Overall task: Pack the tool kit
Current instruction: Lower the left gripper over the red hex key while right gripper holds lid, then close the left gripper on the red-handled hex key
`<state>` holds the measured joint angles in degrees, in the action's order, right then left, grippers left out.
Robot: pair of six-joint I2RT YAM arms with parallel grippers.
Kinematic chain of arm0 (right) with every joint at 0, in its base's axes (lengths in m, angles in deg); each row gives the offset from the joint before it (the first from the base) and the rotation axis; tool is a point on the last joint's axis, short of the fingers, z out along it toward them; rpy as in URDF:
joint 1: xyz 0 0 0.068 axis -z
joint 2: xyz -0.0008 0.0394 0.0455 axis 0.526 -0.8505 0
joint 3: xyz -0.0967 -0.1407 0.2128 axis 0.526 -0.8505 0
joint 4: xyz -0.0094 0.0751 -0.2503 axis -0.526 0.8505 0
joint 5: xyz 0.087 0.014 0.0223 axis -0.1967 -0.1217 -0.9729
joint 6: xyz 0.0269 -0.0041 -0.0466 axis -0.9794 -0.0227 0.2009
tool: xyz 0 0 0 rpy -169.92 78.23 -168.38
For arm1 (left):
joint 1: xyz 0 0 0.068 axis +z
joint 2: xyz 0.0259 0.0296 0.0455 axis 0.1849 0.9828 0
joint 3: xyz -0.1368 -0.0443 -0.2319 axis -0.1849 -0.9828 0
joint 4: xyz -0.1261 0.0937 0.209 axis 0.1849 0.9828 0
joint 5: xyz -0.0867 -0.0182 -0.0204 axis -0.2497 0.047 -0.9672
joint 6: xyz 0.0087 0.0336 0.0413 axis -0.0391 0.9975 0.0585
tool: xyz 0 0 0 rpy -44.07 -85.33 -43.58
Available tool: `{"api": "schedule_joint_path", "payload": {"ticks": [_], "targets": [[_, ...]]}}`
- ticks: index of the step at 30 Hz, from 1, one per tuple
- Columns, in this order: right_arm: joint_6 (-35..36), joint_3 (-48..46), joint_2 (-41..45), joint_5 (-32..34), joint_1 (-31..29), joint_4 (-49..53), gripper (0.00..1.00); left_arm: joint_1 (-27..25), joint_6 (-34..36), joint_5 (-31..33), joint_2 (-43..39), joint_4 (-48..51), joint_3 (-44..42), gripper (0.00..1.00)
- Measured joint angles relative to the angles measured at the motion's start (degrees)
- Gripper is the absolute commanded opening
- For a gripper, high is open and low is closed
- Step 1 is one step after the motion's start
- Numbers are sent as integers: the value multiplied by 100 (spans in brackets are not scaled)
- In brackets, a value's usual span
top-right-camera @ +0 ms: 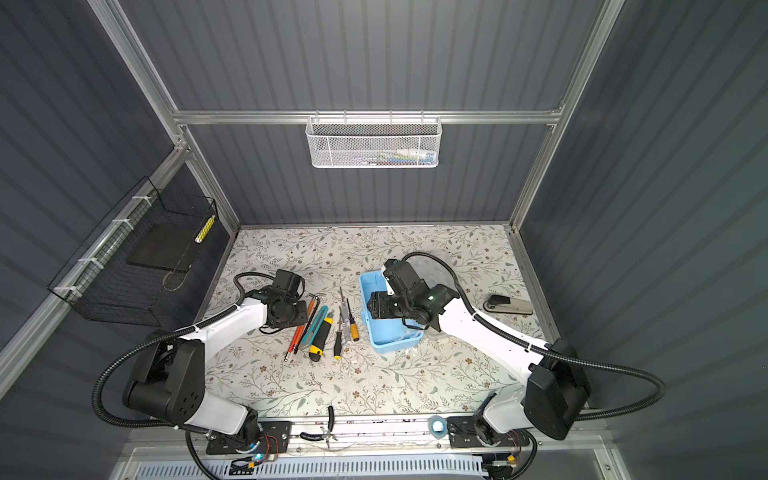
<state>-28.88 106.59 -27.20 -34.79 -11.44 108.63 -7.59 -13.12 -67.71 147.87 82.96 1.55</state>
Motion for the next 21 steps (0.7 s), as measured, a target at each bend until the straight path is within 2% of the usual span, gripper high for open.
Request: {"api": "schedule_joint_path", "payload": {"ticks": [21], "targets": [[-57,-72,-122,-9,0,-146,68,146,275,-57,719,-348,44,28]]}}
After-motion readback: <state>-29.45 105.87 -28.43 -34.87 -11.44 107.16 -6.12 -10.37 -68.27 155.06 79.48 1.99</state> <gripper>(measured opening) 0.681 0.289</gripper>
